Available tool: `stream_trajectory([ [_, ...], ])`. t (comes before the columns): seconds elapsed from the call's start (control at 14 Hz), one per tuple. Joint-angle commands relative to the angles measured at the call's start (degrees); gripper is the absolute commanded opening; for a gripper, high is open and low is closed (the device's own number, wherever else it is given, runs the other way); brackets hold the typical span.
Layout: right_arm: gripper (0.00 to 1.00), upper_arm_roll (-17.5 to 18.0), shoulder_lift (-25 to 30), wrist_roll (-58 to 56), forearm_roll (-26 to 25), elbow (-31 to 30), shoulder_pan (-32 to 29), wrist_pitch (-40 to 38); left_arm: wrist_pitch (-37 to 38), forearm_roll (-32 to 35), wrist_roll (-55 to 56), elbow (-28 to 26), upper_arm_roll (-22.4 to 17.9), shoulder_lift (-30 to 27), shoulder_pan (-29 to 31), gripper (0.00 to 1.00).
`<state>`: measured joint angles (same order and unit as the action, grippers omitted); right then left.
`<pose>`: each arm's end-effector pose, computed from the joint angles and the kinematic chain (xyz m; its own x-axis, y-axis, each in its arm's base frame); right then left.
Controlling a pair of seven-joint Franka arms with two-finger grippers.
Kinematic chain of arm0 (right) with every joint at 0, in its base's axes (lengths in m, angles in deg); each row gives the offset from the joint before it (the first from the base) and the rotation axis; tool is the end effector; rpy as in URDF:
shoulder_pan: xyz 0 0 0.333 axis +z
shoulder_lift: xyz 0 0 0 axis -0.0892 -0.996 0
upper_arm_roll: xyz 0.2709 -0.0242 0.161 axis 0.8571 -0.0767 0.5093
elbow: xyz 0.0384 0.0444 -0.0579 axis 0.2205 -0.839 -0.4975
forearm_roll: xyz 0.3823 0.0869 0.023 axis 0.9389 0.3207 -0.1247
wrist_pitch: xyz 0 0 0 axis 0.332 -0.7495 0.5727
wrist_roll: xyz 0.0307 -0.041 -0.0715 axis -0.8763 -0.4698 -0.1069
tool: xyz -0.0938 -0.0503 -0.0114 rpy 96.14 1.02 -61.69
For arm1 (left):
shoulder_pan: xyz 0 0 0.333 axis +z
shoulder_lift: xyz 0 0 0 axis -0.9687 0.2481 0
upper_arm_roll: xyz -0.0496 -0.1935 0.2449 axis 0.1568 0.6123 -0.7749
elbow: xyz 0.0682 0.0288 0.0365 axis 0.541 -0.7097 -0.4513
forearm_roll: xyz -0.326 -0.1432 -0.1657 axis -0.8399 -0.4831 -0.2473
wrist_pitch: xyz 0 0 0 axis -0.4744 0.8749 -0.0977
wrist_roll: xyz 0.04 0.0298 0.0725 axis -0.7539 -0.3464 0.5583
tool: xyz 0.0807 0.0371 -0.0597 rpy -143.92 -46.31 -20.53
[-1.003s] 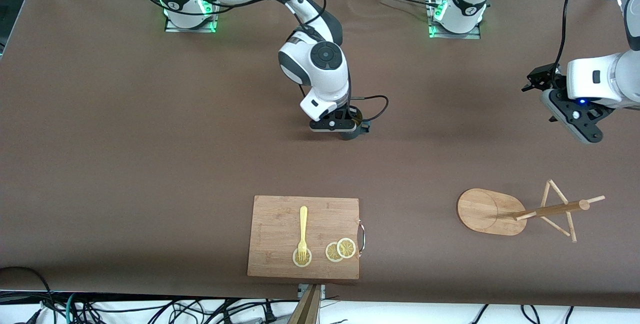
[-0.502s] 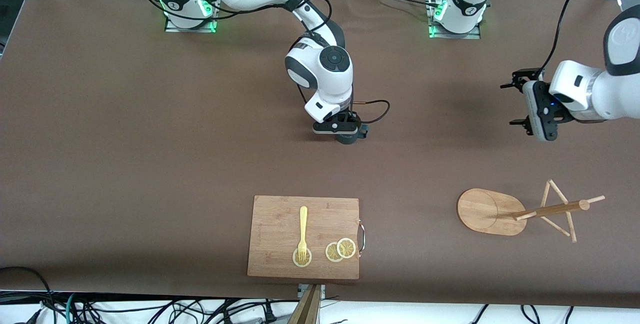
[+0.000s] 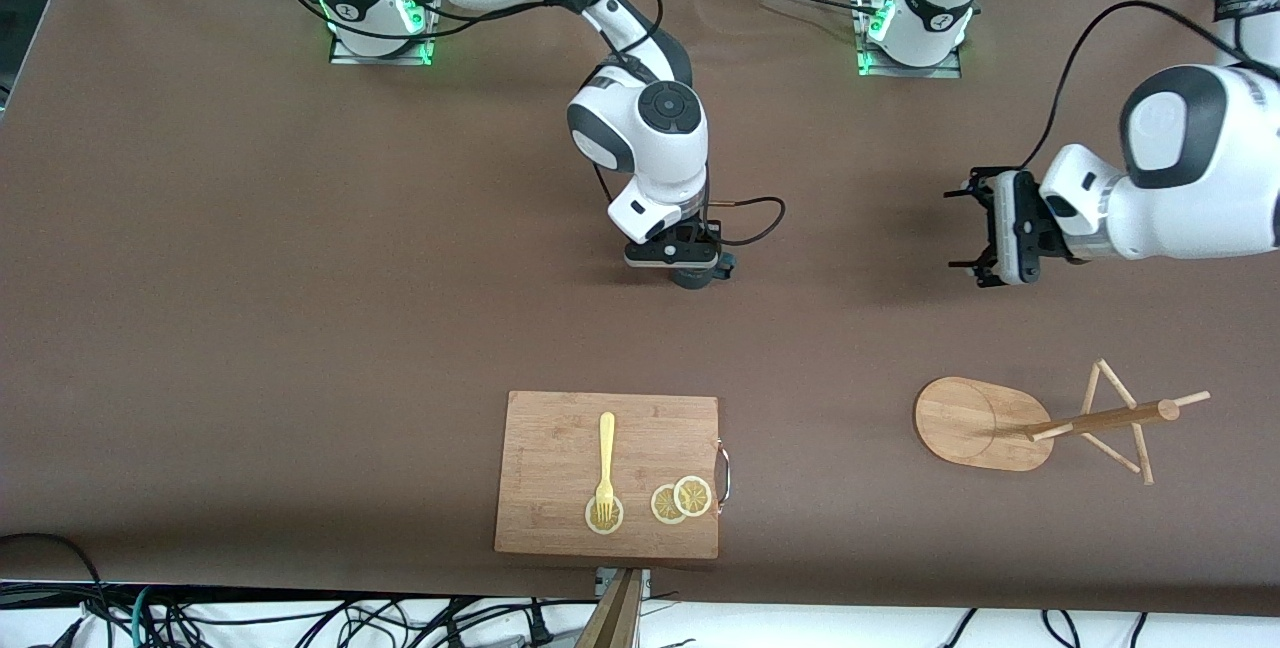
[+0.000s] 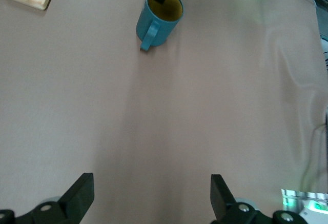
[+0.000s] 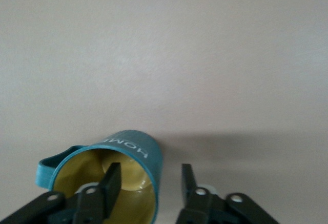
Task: Pass cup and hang on rack
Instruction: 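Carry the mug to mid-table with the right gripper while the left gripper approaches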
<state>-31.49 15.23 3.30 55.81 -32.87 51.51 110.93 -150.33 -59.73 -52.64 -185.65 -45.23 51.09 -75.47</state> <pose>0.4921 0.5649 0.2775 0.9895 -0.0496 0.1358 -0.0455 -0.9984 -0.0335 0.5692 -0.0398 0.3745 0.2461 -0.8955 0.3709 -0.9277 -0.1069 0.3576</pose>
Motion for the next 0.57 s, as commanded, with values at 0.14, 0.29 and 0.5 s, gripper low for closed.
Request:
stream_trajectory([
  [0.14, 1.0, -0.57, 10.83, -10.06, 0.13, -0.96, -4.38, -14.11, -14.7, -5.79, -6.94, -8.12, 7.48, -0.47, -0.16, 1.0],
  [0.29, 1.0, -0.66, 14.87, -16.11, 1.18, -0.96, -8.58, -21.4, -20.58, -11.14, -9.31, -10.23, 10.99, 1.03, -0.25, 1.0],
  [0.5, 1.0, -1.01, 19.18, -30.96, 5.48, -0.96, -15.79, -31.42, -27.54, -17.91, -12.03, -13.05, 14.95, 2.52, -0.51, 1.0],
])
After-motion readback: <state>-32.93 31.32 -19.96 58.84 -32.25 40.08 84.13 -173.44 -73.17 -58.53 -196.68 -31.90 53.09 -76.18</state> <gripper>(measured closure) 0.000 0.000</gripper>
